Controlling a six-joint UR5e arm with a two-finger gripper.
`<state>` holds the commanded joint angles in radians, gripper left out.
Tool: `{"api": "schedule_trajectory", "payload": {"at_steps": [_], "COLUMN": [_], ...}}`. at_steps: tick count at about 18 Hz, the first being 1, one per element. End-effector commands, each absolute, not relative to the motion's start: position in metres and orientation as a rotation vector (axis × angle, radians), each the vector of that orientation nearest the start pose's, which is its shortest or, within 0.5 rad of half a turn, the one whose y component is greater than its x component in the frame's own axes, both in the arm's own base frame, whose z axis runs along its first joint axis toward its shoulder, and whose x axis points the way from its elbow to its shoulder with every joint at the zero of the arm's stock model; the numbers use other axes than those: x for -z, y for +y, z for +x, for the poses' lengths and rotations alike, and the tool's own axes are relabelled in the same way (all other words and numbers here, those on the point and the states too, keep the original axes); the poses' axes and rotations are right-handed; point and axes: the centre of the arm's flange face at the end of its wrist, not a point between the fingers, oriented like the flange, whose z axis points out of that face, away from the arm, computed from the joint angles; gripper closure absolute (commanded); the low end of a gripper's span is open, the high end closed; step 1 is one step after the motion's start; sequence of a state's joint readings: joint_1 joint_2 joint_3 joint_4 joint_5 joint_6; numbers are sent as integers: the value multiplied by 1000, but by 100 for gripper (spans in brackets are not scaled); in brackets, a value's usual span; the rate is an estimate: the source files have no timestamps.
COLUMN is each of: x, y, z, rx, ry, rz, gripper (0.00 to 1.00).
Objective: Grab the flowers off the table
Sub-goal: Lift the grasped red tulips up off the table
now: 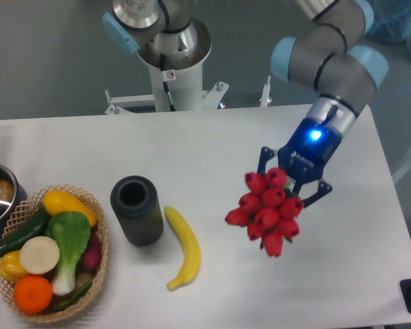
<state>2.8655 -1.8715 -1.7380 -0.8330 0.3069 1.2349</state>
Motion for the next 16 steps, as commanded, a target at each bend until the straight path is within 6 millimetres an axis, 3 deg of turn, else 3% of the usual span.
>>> {"api": "schedule_trajectory", "payload": {"at_steps": [16], "x": [-395], "y": [373], "z": [-491], "rx": [171], "ry": [127], "rz": [-1844], "gripper": [56]}}
